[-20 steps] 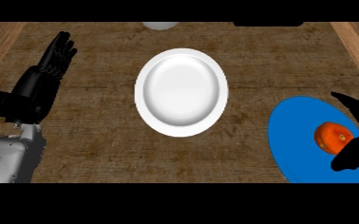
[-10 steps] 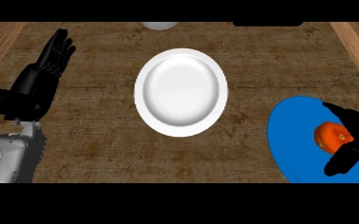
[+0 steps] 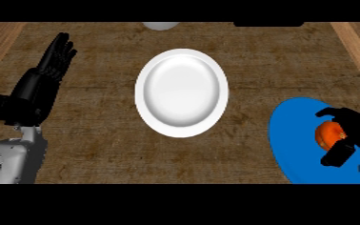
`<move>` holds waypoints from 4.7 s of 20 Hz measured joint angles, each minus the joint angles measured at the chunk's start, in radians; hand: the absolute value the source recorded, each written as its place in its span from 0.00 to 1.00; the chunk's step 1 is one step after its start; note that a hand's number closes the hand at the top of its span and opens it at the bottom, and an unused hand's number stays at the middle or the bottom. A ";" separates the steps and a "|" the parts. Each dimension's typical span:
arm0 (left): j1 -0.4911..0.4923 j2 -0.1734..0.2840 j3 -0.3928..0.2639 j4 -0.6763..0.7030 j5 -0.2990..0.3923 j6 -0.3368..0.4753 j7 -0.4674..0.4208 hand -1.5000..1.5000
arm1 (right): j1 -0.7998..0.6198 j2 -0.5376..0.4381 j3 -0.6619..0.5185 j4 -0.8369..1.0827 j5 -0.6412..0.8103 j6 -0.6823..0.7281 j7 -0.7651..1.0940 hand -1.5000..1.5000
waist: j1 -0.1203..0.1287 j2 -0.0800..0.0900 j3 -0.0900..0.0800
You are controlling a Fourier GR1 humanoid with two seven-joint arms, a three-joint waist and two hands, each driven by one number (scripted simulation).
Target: Pick the squash from the plate and place it in the plate
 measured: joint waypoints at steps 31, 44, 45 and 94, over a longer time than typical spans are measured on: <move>0.010 -0.011 0.037 -0.008 -0.014 -0.026 0.015 0.50 | -0.144 0.020 -0.143 -0.203 -0.095 -0.210 -0.636 1.00 | -0.015 -0.006 0.002; -0.005 -0.033 0.035 -0.006 -0.025 -0.041 0.010 0.50 | -0.385 0.276 0.021 -0.332 -0.092 -0.124 -0.314 1.00 | 0.007 0.001 0.002; -0.002 -0.038 0.030 -0.011 -0.032 -0.036 0.013 0.50 | -0.403 0.307 0.042 -0.317 -0.077 -0.133 -0.296 1.00 | 0.008 0.001 0.002; -0.009 -0.051 0.064 -0.018 -0.038 -0.072 0.027 0.50 | -0.807 0.535 0.080 0.661 -0.643 -0.666 -0.670 0.00 | 0.008 0.002 0.003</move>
